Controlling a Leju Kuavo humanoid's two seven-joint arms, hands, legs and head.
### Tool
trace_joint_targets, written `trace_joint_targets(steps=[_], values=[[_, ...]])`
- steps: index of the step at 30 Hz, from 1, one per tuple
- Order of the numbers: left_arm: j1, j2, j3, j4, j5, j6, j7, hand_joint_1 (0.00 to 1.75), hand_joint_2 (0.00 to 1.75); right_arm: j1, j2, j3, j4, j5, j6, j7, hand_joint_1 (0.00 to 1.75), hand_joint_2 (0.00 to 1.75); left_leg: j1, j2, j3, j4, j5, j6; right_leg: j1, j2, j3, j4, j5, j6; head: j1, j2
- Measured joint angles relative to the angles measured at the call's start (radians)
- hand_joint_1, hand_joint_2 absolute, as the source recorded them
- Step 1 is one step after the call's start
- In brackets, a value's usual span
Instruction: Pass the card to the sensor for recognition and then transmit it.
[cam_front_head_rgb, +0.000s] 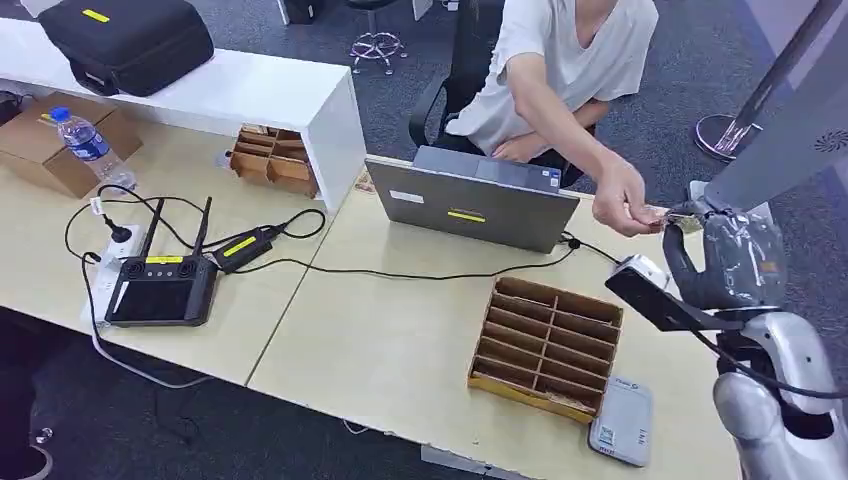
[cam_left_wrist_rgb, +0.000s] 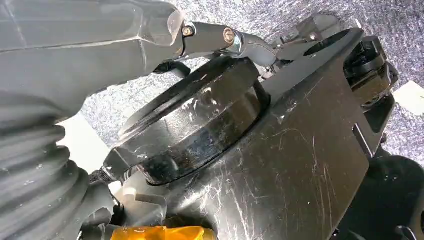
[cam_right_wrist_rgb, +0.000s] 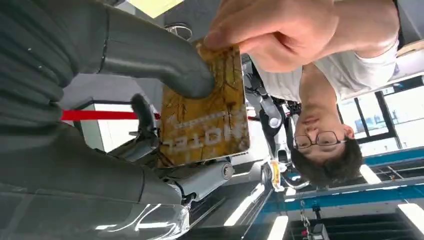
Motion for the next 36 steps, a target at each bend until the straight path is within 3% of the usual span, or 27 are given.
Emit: trace_joint_targets(steps=[20, 36], values=[[0.004, 0.0, -0.002, 0.003, 0.021, 0.006, -0.011, 0.0, 1.75, 0.052, -0.001, -0.011, -0.011, -0.003, -0.027, -0.001, 1.75, 1.75, 0.0, 0.0, 0.0, 0.0, 0.0, 0.0, 0.0, 0.0, 0.0, 0.0, 0.0, 0.0, 0.0, 0.0], [0.006, -0.002, -0.002, 0.004, 0.047, 0.007, -0.01, 0.0, 1.75, 0.281, -0.042, -0.179, -0.065, -0.018, -0.128, -0.032, 1.75, 1.75, 0.0, 0.0, 0.0, 0.0, -0.001, 0.0, 0.0, 0.0, 0.0, -0.001, 0.0, 0.0, 0.0, 0.0]])
